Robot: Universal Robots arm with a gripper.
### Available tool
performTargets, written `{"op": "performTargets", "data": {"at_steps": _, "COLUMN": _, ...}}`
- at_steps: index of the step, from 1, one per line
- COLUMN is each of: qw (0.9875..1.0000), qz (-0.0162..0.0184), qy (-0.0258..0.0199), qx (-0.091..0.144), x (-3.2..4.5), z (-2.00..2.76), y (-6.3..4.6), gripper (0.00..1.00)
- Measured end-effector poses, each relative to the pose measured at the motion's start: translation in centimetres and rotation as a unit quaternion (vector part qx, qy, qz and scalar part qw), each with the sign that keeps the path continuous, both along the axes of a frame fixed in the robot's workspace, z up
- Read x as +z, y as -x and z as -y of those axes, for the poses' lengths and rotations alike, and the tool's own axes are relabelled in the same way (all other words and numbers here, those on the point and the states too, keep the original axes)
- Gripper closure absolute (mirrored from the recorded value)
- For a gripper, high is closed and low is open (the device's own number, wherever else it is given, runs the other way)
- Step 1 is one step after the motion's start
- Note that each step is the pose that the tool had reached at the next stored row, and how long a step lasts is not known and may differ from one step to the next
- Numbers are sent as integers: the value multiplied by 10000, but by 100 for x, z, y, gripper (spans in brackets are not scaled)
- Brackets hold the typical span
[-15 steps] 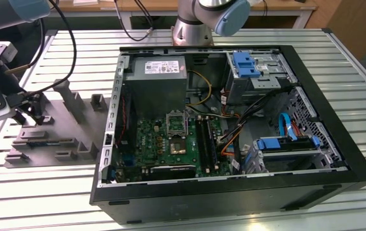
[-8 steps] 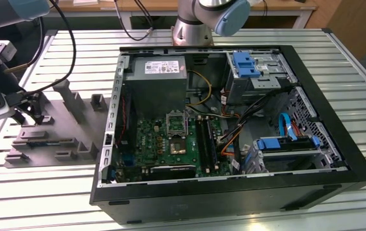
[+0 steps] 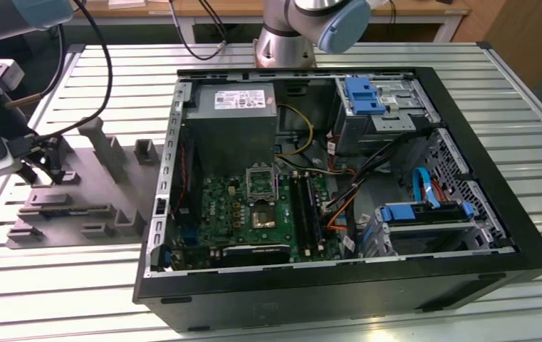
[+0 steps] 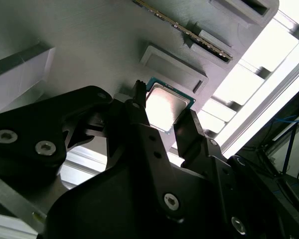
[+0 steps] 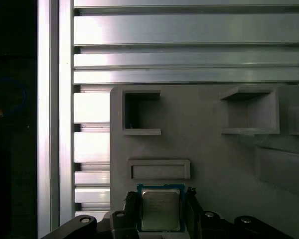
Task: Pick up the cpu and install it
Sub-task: 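Pick up the cpu and move it towards the insertion slot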
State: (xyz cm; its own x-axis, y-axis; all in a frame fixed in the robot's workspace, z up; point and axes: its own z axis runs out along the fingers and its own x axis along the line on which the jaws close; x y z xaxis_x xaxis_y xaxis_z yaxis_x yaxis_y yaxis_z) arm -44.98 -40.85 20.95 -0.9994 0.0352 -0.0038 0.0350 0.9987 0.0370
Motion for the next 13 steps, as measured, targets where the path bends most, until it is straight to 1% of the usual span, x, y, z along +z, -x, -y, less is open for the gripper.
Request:
{"op": "performTargets", "data": {"at_steps": 4, "qw": 10000, "qz": 0, "qy": 9, "qx": 0, "x": 6, "z": -2, "y": 0, "gripper": 53}}
{"op": "performTargets", "data": {"at_steps": 13, "qw": 10000, "qz": -1, "qy": 12, "qx": -1, "x": 36, "z": -3, "y": 0, "gripper": 53}}
